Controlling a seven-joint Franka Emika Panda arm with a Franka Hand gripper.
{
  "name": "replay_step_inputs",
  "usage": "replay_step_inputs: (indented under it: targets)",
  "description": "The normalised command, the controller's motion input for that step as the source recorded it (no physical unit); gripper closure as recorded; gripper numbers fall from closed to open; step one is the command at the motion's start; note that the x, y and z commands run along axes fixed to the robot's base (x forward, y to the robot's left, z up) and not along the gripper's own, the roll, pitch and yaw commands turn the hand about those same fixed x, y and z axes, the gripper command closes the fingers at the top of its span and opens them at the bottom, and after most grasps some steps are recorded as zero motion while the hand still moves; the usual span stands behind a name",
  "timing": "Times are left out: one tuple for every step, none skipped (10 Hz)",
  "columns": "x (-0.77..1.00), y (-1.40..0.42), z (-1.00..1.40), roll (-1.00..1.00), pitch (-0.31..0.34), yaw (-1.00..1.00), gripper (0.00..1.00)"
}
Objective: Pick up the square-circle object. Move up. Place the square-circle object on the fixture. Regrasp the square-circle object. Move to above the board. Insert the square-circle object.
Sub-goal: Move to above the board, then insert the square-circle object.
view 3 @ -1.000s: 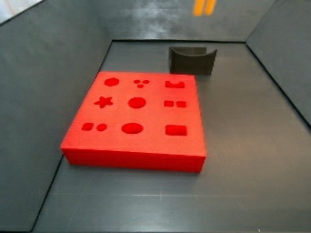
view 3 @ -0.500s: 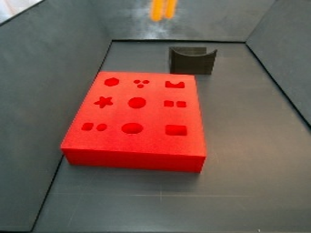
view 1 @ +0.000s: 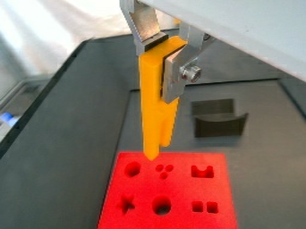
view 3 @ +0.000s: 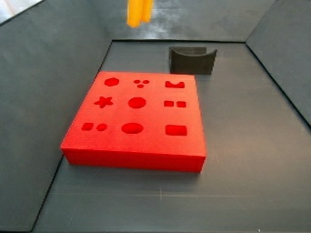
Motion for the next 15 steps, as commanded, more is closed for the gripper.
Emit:
replay_step_inputs:
  targets:
    - [-0.05, 0.00, 0.01, -0.20, -0.140, 1.00, 1.00]
    - [-0.05, 0.01, 0.00, -0.19, -0.171, 1.00, 1.00]
    - [-0.06, 0.01, 0.00, -0.17, -0.207, 1.00, 1.00]
    - [-0.07, 0.02, 0.00, -0.16, -0.235, 1.00, 1.00]
    - [-0.07, 0.02, 0.00, -0.16, -0.259, 1.00, 1.00]
    - [-0.07, 0.02, -0.01, -0.14, -0.305, 1.00, 1.00]
    - [-0.06, 0.01, 0.00, -0.12, -0.333, 1.00, 1.00]
    - [-0.05, 0.01, -0.01, -0.06, -0.258, 0.67, 1.00]
    - [-0.05, 0.01, -0.01, -0.04, -0.214, 0.51, 1.00]
    - [-0.04, 0.01, 0.00, -0.02, -0.116, 0.21, 1.00]
    - [-0.12, -0.07, -0.08, 0.00, 0.000, -0.27, 1.00]
    - [-0.14, -0.03, -0.07, 0.00, 0.000, -0.86, 1.00]
    - [-0.08, 0.00, -0.13, 0.00, -0.016, -0.95, 1.00]
    - [-0.05, 0.00, -0.22, 0.00, -0.037, -0.99, 1.00]
    - [-0.01, 0.00, -0.30, -0.03, -0.056, -0.99, 1.00]
